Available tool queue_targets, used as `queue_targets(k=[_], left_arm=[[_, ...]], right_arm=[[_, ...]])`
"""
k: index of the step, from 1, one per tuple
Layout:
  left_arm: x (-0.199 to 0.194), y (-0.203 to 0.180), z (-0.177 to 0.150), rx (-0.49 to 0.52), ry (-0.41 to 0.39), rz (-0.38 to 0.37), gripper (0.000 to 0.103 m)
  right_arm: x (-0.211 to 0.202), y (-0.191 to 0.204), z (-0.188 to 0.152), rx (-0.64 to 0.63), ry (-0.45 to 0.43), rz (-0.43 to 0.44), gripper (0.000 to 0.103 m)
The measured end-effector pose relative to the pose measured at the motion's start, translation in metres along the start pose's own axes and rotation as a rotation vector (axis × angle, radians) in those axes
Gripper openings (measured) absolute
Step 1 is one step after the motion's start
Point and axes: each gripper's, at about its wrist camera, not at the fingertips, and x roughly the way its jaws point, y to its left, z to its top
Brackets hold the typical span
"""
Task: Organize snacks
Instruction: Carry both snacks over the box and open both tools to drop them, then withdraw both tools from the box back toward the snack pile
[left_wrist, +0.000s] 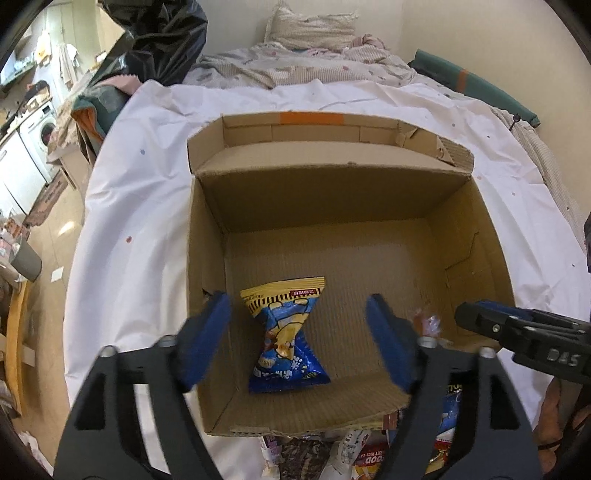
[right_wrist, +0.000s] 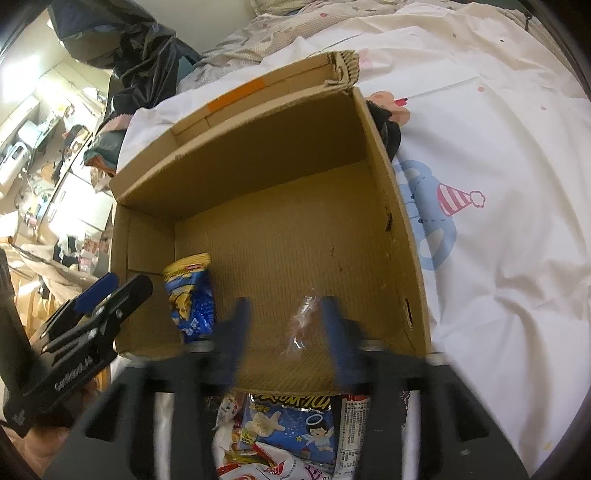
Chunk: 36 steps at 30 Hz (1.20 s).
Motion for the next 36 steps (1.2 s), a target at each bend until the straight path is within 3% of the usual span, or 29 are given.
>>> queue_targets(k=[18, 36], left_arm=[[-0.024, 0.013, -0.004, -0.045, -0.075, -0.003, 0.082], [-0.061, 0.031, -0.036, -0.072, -0.046, 0.014, 0.082]], right_arm=[[-0.028, 0.005, 0.005, 0.006, -0.085, 0.029, 0.07], [-0.072, 0.009, -0.032, -0.006, -0.113, 0.038, 0.07]])
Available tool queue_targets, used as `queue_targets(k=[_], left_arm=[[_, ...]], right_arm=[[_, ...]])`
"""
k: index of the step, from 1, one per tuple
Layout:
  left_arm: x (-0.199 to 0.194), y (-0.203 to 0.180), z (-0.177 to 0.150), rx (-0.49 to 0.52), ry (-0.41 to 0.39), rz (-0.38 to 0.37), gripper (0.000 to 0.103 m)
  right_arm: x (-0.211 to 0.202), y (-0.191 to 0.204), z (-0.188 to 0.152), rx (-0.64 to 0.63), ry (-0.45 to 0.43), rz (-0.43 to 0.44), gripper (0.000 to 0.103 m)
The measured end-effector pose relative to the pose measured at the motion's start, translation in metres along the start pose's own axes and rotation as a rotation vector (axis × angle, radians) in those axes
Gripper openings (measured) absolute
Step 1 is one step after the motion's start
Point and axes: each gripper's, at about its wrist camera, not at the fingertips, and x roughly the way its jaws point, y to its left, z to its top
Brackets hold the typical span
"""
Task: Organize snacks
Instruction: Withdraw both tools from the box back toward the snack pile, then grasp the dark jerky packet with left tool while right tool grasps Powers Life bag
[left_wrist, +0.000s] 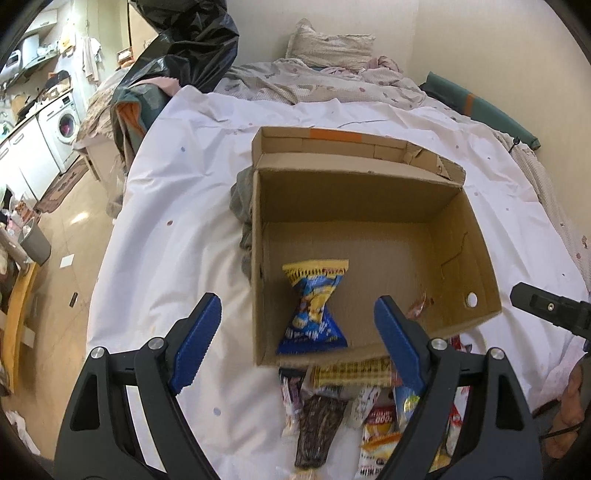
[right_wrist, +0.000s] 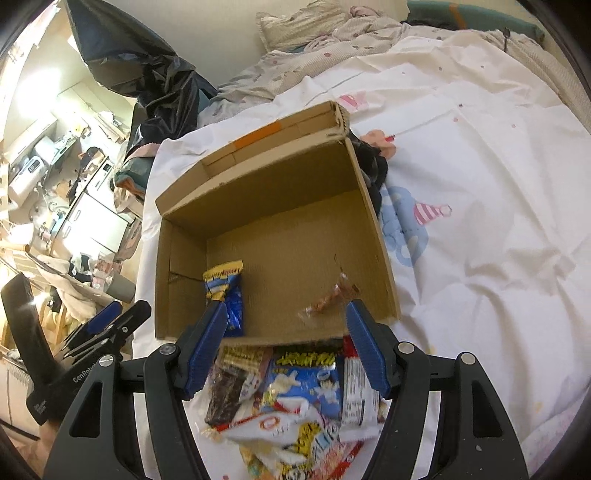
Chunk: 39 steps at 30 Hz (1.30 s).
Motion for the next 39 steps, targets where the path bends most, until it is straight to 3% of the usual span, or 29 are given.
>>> queue_targets(k=[17, 24, 26, 30, 32, 37, 39], left_arm=[[-0.005, 0.034, -0.047, -0.136, 0.122, 0.015, 0.082], [0.025, 0.039, -0.064, -0.163, 0.263, 0.024, 0.08], [0.037, 0.032, -0.071, -0.134, 0.318, 0.023, 0.076], [0.063, 0.004, -0.092, 0.008, 0.42, 0.018, 0.057], [0.069, -0.006, -0.099, 0.056, 0.439, 0.015, 0.054], [0.083, -0.041, -0.115, 0.244, 0.459, 0.054, 0.054], [0.087, -0.049, -0.118, 0.287, 0.456, 0.069, 0.06]], right_arm=[[-0.024, -0.023, -0.056, 0.079, 0.047, -0.005, 0.07], [-0.019, -0.045, -0.068, 0.166, 0.088, -0.01, 0.07], [-0.018, -0.047, -0.068, 0.178, 0.092, -0.013, 0.07], [-0.016, -0.048, -0.067, 0.193, 0.093, -0.012, 0.07], [-0.014, -0.048, -0.066, 0.194, 0.099, -0.01, 0.07], [-0.013, -0.047, -0.066, 0.188, 0.104, -0.008, 0.07], [-0.013, -0.048, -0.067, 0.191, 0.104, -0.009, 0.07]])
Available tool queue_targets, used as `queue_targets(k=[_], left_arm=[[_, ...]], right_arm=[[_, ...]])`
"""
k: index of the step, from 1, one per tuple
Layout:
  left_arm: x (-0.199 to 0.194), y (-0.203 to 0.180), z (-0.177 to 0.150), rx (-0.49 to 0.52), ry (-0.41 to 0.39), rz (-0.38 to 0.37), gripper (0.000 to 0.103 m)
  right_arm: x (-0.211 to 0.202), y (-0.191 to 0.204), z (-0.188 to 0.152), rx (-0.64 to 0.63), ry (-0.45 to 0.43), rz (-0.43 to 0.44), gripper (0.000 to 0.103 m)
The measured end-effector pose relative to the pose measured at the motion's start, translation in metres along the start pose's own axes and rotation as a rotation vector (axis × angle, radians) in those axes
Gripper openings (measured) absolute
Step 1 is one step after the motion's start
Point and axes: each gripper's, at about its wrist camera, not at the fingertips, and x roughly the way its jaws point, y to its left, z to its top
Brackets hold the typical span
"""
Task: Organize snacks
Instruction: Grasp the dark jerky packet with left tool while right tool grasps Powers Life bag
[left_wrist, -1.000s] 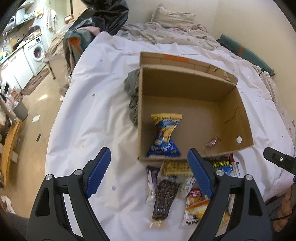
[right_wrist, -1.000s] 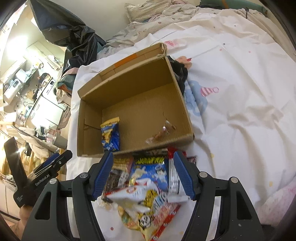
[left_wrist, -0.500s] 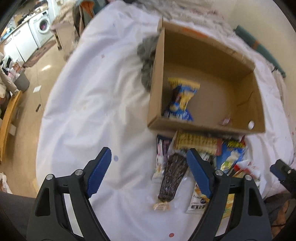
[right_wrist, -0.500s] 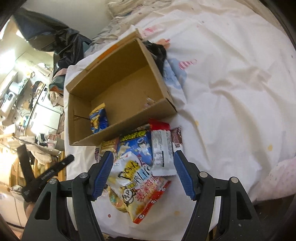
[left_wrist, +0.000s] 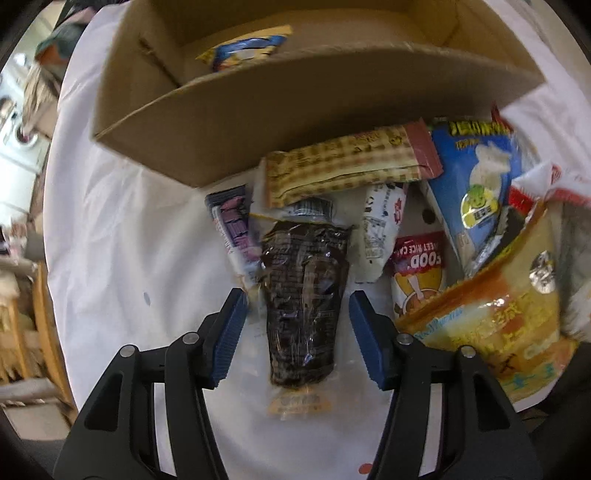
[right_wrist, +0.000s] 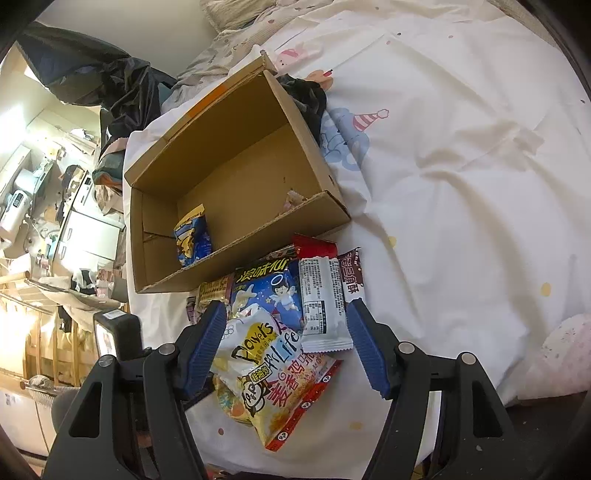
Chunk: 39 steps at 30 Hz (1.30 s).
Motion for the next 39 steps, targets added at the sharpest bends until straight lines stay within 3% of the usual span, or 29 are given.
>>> queue_targets(k=[3, 9, 12, 20, 27, 32, 35, 38, 39], left_arm=[[0.005, -0.002, 0.004, 0.011, 0.004, 0.011, 0.069], [0.013, 0.01, 0.009, -0.037, 0.031, -0.076, 0.066], [0.009, 0.012, 0.005, -0.023, 0.021, -0.059, 0.059], [0.0, -0.012, -0.004, 0.071, -0.003, 0.06, 0.06], [0.007, -0.027, 0.009, 0.068, 0.08, -0.015, 0.066], [0.012, -0.017, 0.014, 0.013, 0.091, -0.079, 0.055], [-0.002, -0.01, 0.01, -0.019, 0.061, -0.093, 0.04], [-0.02, -0.005, 0.003, -0.056, 0.041, -0.135, 0.035], [-0.022, 0.0, 0.002, -0.065, 0.036, -0.146, 0.029]], right_arm=[[0.0, -0.001, 0.0, 0.007, 0.001, -0.003, 0.07], [0.003, 0.001, 0.0, -0.005, 0.004, -0.013, 0.07], [0.002, 0.003, -0.001, -0.016, 0.0, -0.024, 0.07], [0.002, 0.0, -0.001, -0.004, 0.0, -0.03, 0.07], [0.006, 0.0, -0.001, -0.009, 0.01, -0.046, 0.07], [0.006, 0.003, -0.001, -0.023, 0.007, -0.052, 0.07], [0.006, 0.003, -0.001, -0.028, 0.004, -0.059, 0.07], [0.004, 0.0, -0.001, -0.016, 0.004, -0.057, 0.07], [0.004, -0.001, -0.001, -0.013, 0.002, -0.054, 0.07]])
